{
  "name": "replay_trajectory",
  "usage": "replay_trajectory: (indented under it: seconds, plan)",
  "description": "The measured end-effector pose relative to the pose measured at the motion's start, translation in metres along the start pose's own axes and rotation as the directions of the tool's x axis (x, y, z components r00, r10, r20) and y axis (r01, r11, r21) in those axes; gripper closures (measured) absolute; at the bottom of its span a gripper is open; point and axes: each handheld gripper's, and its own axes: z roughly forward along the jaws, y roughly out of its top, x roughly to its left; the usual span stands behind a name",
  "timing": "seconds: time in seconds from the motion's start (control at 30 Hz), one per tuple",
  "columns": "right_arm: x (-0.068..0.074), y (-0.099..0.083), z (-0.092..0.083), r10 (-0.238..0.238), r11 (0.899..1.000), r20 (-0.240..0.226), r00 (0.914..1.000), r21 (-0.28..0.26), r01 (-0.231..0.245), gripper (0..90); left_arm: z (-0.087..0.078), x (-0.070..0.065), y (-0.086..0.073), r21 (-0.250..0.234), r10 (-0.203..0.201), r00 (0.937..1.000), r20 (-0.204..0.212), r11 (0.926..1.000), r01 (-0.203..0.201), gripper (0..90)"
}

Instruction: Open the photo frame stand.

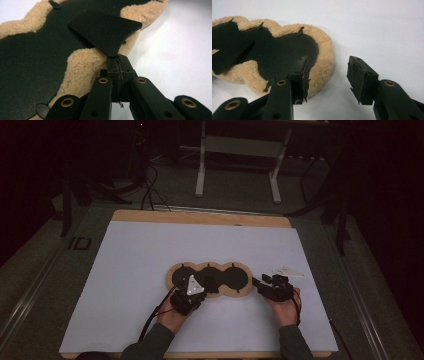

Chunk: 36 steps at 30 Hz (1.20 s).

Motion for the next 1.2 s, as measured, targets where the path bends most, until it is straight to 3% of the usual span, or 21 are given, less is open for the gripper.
replay_trajectory:
  seconds: [0.43, 0.83, 1.2]
  plan:
    - [0.000, 0.000, 0.000, -0.004, 1.000, 0.005, 1.0000, 0.003, 0.004, 51.5, -0.011, 0.006, 0.016, -0.057, -0.025, 0.9996, -0.017, 0.9981, 0.024, 89.9]
    - [0.000, 0.000, 0.000, -0.005, 1.000, 0.006, 1.0000, 0.004, 0.005, 51.4, -0.011, 0.007, 0.018, -0.053, -0.022, 0.9996, -0.018, 0.9984, 0.021, 89.5]
    - [-0.001, 0.000, 0.000, -0.001, 1.000, 0.006, 1.0000, 0.003, 0.001, 51.3, -0.018, -0.003, 0.020, -0.064, 0.052, 0.9979, 0.038, 0.9967, -0.050, 81.3]
